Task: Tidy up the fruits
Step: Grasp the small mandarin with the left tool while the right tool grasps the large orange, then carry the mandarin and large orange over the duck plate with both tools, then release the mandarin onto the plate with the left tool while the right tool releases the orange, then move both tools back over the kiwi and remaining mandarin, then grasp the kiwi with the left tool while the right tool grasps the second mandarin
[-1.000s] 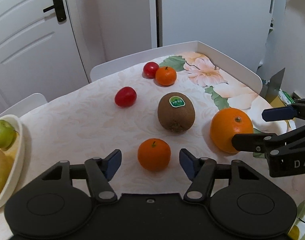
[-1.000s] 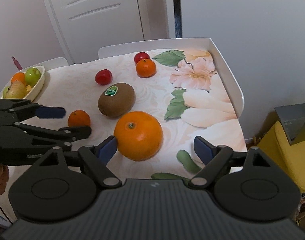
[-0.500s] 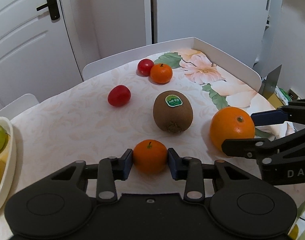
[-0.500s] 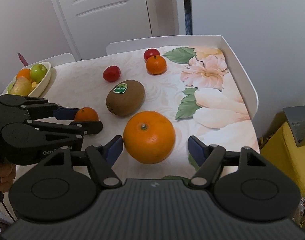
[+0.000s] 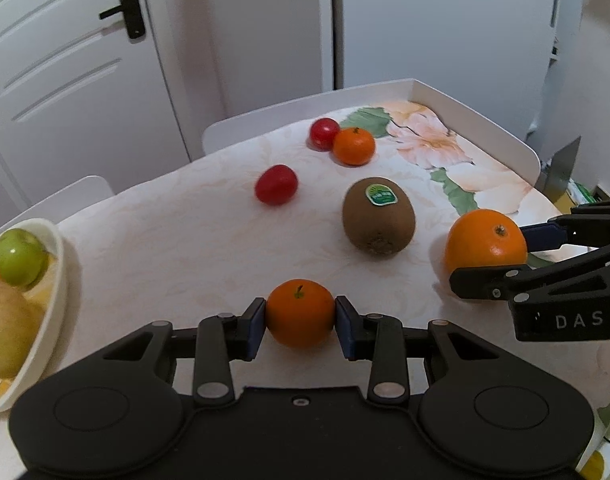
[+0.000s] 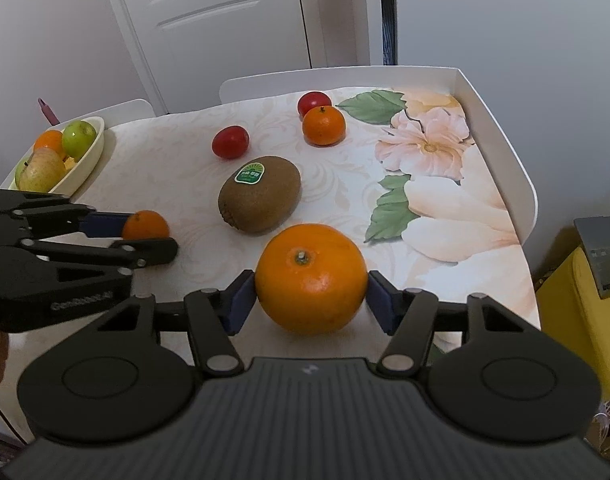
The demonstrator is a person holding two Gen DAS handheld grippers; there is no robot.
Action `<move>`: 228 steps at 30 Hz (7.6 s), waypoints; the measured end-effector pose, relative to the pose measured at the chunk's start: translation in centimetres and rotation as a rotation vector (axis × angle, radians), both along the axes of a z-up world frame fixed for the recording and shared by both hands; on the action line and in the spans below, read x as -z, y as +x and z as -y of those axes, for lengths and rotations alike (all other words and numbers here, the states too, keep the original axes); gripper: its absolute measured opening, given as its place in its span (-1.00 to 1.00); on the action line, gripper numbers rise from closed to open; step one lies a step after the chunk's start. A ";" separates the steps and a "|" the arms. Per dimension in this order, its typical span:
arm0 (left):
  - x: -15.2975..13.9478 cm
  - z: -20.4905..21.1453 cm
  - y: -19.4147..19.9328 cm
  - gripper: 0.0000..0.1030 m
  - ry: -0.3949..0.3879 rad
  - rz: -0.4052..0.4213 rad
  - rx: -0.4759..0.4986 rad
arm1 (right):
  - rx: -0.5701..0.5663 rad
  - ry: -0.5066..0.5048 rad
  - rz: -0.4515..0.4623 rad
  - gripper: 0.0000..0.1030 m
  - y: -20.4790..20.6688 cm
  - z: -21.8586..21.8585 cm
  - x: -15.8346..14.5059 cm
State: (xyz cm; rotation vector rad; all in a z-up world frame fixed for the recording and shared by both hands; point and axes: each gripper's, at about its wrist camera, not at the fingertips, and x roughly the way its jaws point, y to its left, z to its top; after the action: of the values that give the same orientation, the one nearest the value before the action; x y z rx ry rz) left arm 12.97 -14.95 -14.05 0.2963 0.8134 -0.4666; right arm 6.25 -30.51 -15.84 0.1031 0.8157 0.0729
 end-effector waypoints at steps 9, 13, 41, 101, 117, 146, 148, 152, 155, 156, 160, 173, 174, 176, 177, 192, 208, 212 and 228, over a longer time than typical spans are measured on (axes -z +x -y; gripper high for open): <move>-1.6 -1.8 -1.5 -0.22 -0.025 0.026 -0.066 | -0.004 -0.014 0.006 0.44 -0.3 -0.3 -0.8; -2.9 -3.0 -2.4 -0.22 -0.039 0.049 -0.112 | -0.004 -0.006 0.029 0.44 -0.7 -0.5 -2.1; -11.8 -16.5 -2.9 -0.22 -0.047 0.167 -0.454 | -0.300 0.018 0.127 0.43 2.7 -13.6 -11.9; -7.2 -26.4 4.9 0.66 -0.050 0.036 -0.503 | -0.300 0.074 -0.023 0.43 17.2 -24.8 -6.2; -7.1 -26.0 2.7 0.67 -0.063 0.037 -0.497 | -0.281 0.050 0.050 1.00 15.5 -25.0 -6.6; -12.7 -17.9 -1.1 0.68 -0.109 0.102 -0.300 | -0.080 -0.022 0.141 1.00 4.8 -14.1 -13.4; -13.0 -16.7 -1.2 0.68 -0.110 0.101 -0.286 | -0.065 -0.030 0.139 1.00 4.4 -12.4 -13.5; -13.2 -14.1 -1.2 0.68 -0.107 0.091 -0.263 | -0.044 -0.030 0.136 1.00 3.9 -9.0 -13.6; -13.2 -12.0 -1.0 0.68 -0.106 0.081 -0.253 | -0.041 -0.039 0.130 1.00 4.0 -6.4 -13.5; -13.1 -11.2 -1.0 0.68 -0.103 0.079 -0.249 | -0.044 -0.044 0.125 1.00 4.1 -5.7 -13.4; -12.6 -8.1 -0.7 0.68 -0.094 0.069 -0.233 | -0.060 -0.078 0.111 1.00 4.9 -2.5 -12.8; -9.1 1.9 0.5 0.68 -0.069 0.014 -0.198 | -0.225 -0.181 0.068 1.00 9.1 5.3 -9.5; -8.7 2.7 0.7 0.68 -0.065 0.008 -0.195 | -0.241 -0.184 0.063 1.00 9.4 5.6 -9.2; -7.9 3.9 1.0 0.68 -0.060 -0.003 -0.189 | -0.274 -0.188 0.054 1.00 10.1 6.1 -8.4; -7.5 4.6 1.1 0.68 -0.058 -0.009 -0.185 | -0.290 -0.187 0.051 1.00 10.4 6.3 -8.0; -1.4 9.5 4.4 0.54 0.009 -0.089 -0.158 | -0.477 -0.151 0.000 0.72 15.3 6.0 -3.0; 0.1 9.6 4.9 0.01 0.015 -0.121 -0.149 | -0.564 -0.126 -0.032 0.46 17.4 3.7 -1.1; 0.0 9.3 4.9 0.00 0.022 -0.117 -0.158 | -0.574 -0.124 -0.034 0.39 17.7 3.3 -1.0; -0.3 7.6 4.9 -0.01 0.023 -0.107 -0.206 | -0.573 -0.147 -0.027 0.04 17.4 2.4 -0.8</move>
State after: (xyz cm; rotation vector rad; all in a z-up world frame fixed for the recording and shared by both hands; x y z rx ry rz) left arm 17.87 -22.53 -13.79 0.2070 0.9436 -0.2814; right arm 23.60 -32.89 -15.08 -0.2720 0.8555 0.5511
